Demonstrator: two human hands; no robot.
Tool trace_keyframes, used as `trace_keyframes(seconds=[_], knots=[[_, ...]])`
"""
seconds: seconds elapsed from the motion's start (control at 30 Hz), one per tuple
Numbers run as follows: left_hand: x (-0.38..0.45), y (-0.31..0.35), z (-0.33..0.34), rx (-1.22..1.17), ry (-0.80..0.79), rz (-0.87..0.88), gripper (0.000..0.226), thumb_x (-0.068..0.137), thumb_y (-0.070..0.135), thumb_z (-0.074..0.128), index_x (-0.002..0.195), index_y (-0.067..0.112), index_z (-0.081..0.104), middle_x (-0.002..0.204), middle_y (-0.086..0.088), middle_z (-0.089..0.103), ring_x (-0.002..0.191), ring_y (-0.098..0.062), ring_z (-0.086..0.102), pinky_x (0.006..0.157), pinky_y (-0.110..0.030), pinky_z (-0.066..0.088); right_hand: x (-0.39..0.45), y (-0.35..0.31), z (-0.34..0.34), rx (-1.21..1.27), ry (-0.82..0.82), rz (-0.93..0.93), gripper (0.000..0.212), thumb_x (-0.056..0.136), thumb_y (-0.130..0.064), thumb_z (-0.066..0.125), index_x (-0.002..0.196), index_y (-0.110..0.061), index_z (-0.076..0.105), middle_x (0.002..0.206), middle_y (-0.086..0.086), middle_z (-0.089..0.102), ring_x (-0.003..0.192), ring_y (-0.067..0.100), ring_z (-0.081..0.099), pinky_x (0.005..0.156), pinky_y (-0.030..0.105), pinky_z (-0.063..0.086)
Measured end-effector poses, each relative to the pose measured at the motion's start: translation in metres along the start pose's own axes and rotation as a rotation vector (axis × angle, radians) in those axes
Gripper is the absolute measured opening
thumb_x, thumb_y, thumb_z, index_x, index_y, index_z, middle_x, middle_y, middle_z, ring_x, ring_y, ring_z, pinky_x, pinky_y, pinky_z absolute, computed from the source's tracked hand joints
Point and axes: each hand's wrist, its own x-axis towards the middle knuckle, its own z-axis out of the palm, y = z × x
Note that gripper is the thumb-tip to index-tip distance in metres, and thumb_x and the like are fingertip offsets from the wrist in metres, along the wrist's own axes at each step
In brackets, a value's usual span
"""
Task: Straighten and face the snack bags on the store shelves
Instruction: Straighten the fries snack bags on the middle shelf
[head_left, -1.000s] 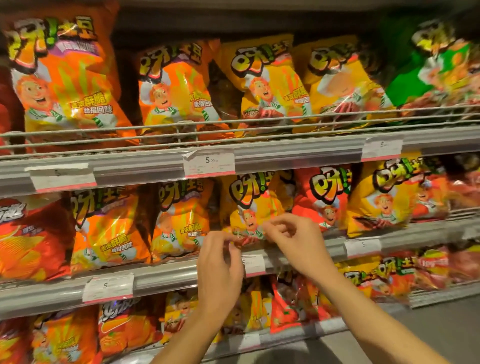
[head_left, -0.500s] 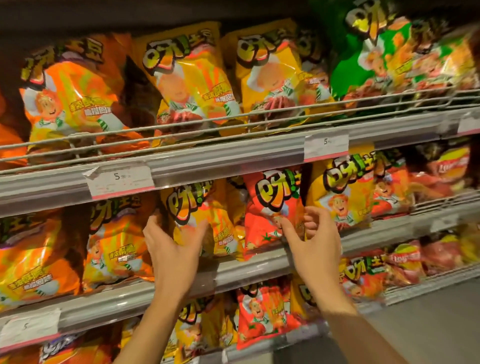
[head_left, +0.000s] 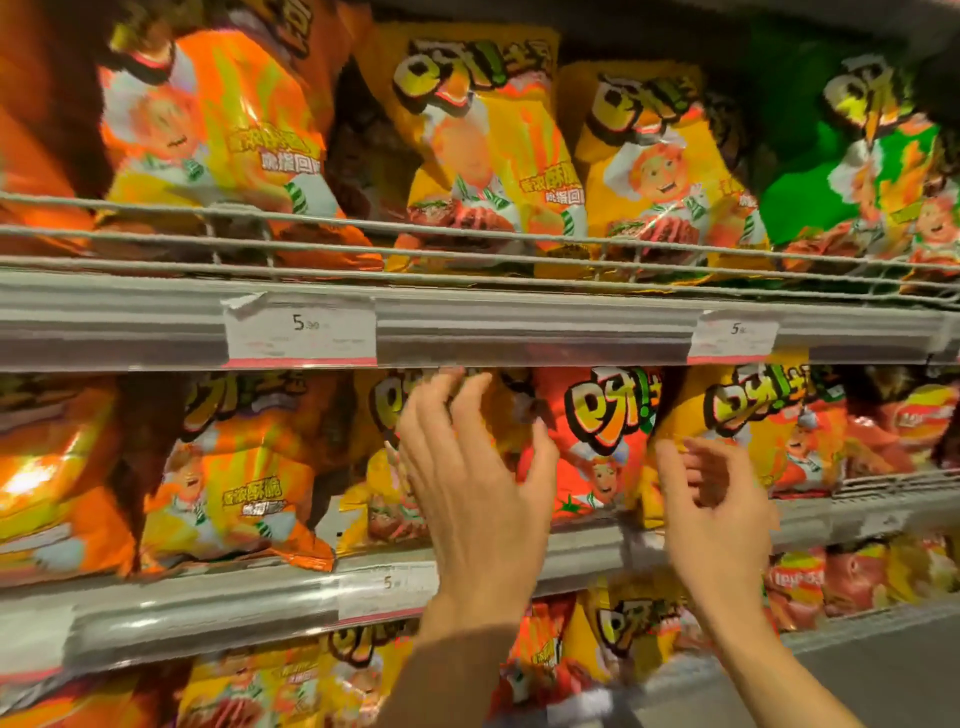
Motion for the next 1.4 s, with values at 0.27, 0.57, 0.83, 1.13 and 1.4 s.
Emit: trace_keyframes(seconds=[0.27,0.57,0.83,1.13,1.4], knots=[[-0.046,0.01,0.041,-0.143,-0.421,-0.029,0.067,0.09,0.043,0.068,0.143,0.015,0.038,0.14,0.001,0.039,0.133,-0.014,0.04,0.11,-0.031,0.04,0.05,0.047,-0.075,-0.144,0.117,0.022,0.049,0.086,-0.061,0.062,0.109,-0.018,0.058,0.094,-0.006,0.062,0.085,-0.004,0.059,0.079,0.024,0.049],[-0.04,0.011,0.07,-0.053,-0.528,-0.253,0.097,0.062,0.072,0.065,0.133,0.009,0.043,0.125,-0.008,0.045,0.122,-0.024,0.04,0.103,-0.038,0.04,0.088,0.086,-0.073,-0.028,-0.407,0.118,0.126,0.055,-0.086,0.075,0.157,-0.034,0.023,0.161,-0.008,0.033,0.147,0.014,0.034,0.121,0.045,0.033],[-0.015,0.019,0.084,-0.077,-0.633,-0.393,0.075,0.055,0.074,0.08,0.107,0.022,0.07,0.108,0.001,0.071,0.111,-0.018,0.061,0.1,-0.046,0.049,0.109,0.105,-0.057,0.155,-0.492,0.056,0.091,0.045,-0.081,0.085,0.123,-0.055,0.047,0.117,-0.03,0.063,0.106,-0.008,0.062,0.089,0.026,0.054],[-0.015,0.03,0.078,-0.238,-0.448,-0.671,0.08,0.044,0.048,0.096,0.114,0.025,0.065,0.099,0.006,0.077,0.092,-0.014,0.073,0.086,-0.045,0.059,0.11,0.097,-0.056,0.16,-0.502,0.11,0.084,0.042,-0.086,0.082,0.11,-0.05,0.049,0.104,-0.03,0.065,0.09,-0.006,0.066,0.079,0.03,0.057],[-0.005,0.03,0.067,-0.345,-0.432,-0.674,0.05,0.055,0.04,0.095,0.092,0.015,0.072,0.076,0.002,0.076,0.065,-0.009,0.071,0.05,-0.021,0.053,0.113,0.074,-0.071,0.199,-0.557,0.244,0.081,0.042,-0.08,0.083,0.105,-0.033,0.067,0.096,-0.017,0.076,0.086,-0.001,0.071,0.076,0.026,0.055]])
